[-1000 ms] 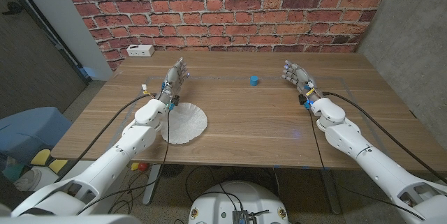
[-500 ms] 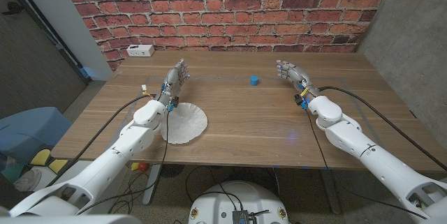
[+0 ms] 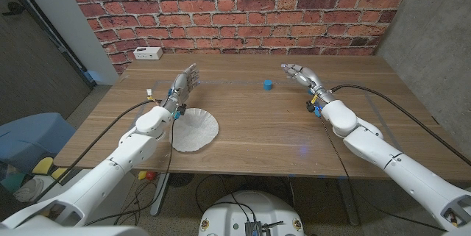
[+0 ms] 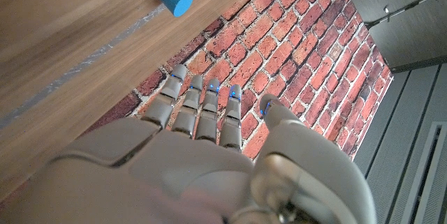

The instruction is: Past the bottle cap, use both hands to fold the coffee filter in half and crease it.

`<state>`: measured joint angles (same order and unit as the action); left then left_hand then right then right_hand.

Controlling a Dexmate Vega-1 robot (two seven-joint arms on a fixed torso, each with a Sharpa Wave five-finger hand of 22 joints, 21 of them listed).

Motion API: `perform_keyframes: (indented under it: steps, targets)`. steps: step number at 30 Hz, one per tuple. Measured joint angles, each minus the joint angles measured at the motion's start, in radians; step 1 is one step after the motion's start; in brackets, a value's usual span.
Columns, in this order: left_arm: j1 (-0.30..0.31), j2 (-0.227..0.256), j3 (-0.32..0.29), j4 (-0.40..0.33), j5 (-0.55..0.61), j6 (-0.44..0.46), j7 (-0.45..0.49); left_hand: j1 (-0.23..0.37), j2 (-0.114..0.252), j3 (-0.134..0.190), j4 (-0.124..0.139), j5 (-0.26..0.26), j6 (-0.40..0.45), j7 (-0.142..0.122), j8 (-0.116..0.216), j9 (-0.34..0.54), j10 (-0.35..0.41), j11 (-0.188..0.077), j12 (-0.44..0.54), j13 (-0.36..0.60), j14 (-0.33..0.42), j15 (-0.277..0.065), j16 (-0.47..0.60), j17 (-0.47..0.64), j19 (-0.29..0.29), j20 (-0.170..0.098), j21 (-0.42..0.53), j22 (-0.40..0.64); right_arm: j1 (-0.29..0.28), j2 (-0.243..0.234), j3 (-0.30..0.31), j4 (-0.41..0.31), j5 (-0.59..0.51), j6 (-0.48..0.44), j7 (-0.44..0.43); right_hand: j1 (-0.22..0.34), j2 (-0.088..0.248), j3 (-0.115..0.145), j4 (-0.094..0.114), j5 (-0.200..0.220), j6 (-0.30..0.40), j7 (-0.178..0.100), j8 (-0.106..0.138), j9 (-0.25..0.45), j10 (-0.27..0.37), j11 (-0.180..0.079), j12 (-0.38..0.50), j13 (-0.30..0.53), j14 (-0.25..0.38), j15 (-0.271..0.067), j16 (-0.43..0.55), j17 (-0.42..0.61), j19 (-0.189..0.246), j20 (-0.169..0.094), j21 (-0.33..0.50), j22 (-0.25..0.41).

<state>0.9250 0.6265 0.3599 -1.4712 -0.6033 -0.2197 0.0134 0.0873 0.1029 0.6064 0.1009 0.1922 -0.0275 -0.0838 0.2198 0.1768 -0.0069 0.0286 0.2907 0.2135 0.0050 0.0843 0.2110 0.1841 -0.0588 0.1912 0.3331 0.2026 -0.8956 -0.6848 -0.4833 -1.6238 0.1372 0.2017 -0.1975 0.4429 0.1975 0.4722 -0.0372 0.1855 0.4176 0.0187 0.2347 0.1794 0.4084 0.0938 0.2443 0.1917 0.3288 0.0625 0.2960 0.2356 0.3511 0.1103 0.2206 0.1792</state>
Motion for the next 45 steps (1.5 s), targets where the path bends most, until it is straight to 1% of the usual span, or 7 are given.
perform_keyframes:
  steps: [7,20,25,32,34,37,45]
  targets:
    - [0.026,0.031,-0.011,-0.044,-0.001,0.026,0.008,0.015,0.004,0.010,-0.018,-0.004,0.068,0.026,0.005,0.000,0.061,0.018,0.010,-0.005,0.043,0.003,0.004,-0.003,0.021,0.011,0.004,0.000,-0.006,-0.021,-0.012,-0.051,-0.087,-0.011,-0.014,0.009,-0.001,0.012,0.003,0.000,0.030,0.005,0.000,0.000,0.023,0.003,0.004,-0.001,0.011,-0.011,0.008,0.004,0.014,-0.003,0.000,0.000]
    - [0.083,0.086,-0.038,-0.119,-0.009,0.061,0.026,0.024,0.013,0.022,-0.030,-0.011,0.144,0.051,0.010,0.000,0.162,0.026,0.038,-0.005,0.101,0.014,0.011,-0.003,0.048,0.016,0.011,0.000,-0.006,-0.047,-0.039,-0.119,-0.234,-0.022,-0.017,0.022,-0.004,0.024,-0.001,0.007,0.077,0.011,0.008,0.000,0.068,-0.001,0.007,-0.001,0.045,-0.027,0.022,0.009,0.034,-0.004,0.007,0.000]
    - [0.110,0.108,-0.051,-0.150,-0.011,0.070,0.035,0.024,0.013,0.026,-0.034,-0.011,0.193,0.064,0.010,0.003,0.222,0.032,0.050,-0.005,0.151,0.013,0.019,-0.003,0.074,0.019,0.019,0.000,-0.001,-0.052,-0.051,-0.135,-0.288,-0.013,-0.014,0.024,-0.003,0.032,-0.002,0.007,0.103,0.013,0.008,0.000,0.086,0.006,0.011,-0.001,0.060,-0.034,0.030,0.009,0.046,-0.007,0.008,0.000]
    - [0.145,0.134,-0.068,-0.187,-0.012,0.080,0.049,0.024,0.013,0.030,-0.037,-0.011,0.243,0.082,0.011,0.003,0.277,0.038,0.054,-0.008,0.202,0.011,0.022,-0.003,0.095,0.019,0.027,0.000,0.004,-0.055,-0.067,-0.148,-0.354,0.012,-0.008,0.043,-0.004,0.047,-0.008,0.007,0.146,0.017,0.013,0.000,0.126,0.006,0.015,-0.001,0.088,-0.048,0.041,0.009,0.068,-0.010,0.016,0.000]
    - [0.155,0.140,-0.073,-0.198,-0.012,0.082,0.053,0.027,0.011,0.030,-0.037,-0.011,0.268,0.090,0.014,0.003,0.296,0.040,0.054,-0.009,0.214,0.010,0.022,-0.003,0.099,0.020,0.027,0.000,0.006,-0.055,-0.071,-0.150,-0.372,0.019,-0.007,0.043,-0.004,0.051,-0.013,0.007,0.156,0.013,0.013,0.000,0.133,0.006,0.015,-0.001,0.098,-0.048,0.043,0.009,0.074,-0.003,0.020,0.000]
    - [0.170,0.148,-0.080,-0.212,-0.012,0.085,0.062,0.032,0.016,0.037,-0.037,-0.015,0.295,0.105,0.017,0.003,0.322,0.043,0.061,-0.009,0.231,0.008,0.022,-0.003,0.109,0.016,0.027,0.000,0.008,-0.055,-0.078,-0.153,-0.395,0.030,-0.006,0.058,-0.003,0.059,-0.021,0.008,0.172,0.012,0.013,0.000,0.150,-0.003,0.015,-0.001,0.108,-0.058,0.048,0.009,0.080,-0.008,0.020,0.000]
    - [0.219,0.172,-0.106,-0.260,-0.010,0.095,0.092,0.032,0.016,0.045,-0.038,-0.015,0.337,0.131,0.021,0.003,0.361,0.047,0.069,-0.009,0.262,0.005,0.030,-0.003,0.124,0.020,0.035,0.000,0.013,-0.052,-0.095,-0.158,-0.474,0.062,-0.007,0.080,-0.009,0.073,-0.035,0.011,0.203,0.007,0.013,0.000,0.175,-0.002,0.015,-0.001,0.129,-0.068,0.056,0.013,0.098,-0.016,0.027,0.000]
